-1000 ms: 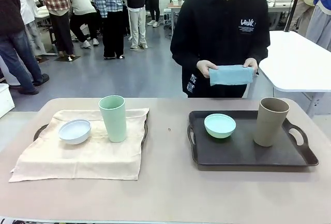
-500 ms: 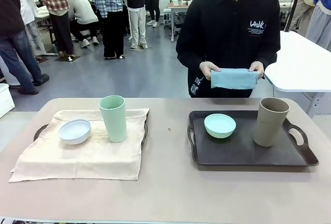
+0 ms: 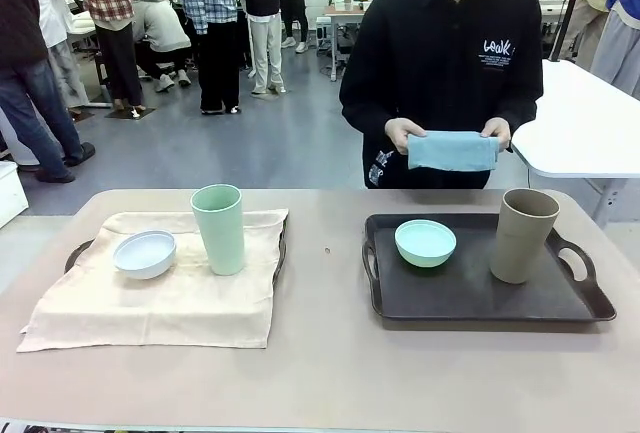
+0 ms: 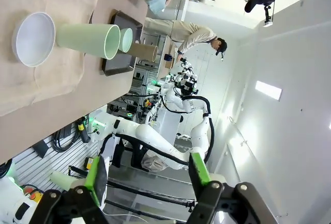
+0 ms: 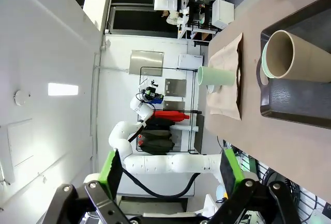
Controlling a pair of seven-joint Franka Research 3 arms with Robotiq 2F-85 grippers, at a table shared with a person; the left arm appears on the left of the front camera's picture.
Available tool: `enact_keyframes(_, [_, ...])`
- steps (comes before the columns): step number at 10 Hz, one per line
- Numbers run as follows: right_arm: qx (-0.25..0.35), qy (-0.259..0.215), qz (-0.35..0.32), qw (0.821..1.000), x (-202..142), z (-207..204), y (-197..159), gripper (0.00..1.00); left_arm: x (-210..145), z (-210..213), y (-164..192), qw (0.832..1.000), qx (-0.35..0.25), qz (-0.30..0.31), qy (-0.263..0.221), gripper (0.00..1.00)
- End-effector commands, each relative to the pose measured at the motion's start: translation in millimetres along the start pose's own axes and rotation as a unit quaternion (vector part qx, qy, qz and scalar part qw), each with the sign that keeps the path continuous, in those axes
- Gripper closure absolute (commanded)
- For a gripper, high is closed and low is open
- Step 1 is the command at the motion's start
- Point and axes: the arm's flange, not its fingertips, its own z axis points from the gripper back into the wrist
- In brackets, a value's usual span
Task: Set up a tray with a mat and arrange the tableware.
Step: Pick up the Picnic Bowl and Reusable plastic cup from the Handle tray in front of the human's position and hold them in the air.
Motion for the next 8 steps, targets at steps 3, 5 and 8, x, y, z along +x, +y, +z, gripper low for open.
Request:
enact_keyframes(3, [0.005, 0.001, 0.007, 1.0, 0.7, -2.3, -2.3, 0.0, -4.0, -1.0, -0.5, 1.0, 0.011, -0.001, -0.005, 0.16])
enact_keyframes(5, [0.005, 0.001, 0.007, 1.0, 0.7, -2.3, -2.3, 0.0, -4.0, -1.0, -0.5, 1.0, 0.011, -0.001, -0.005, 0.16])
enact_keyframes(8, [0.005, 0.001, 0.007, 1.0, 0.7, -2.3, -2.3, 0.0, -4.0, -1.0, -0.5, 1.0, 0.011, -0.001, -0.005, 0.16])
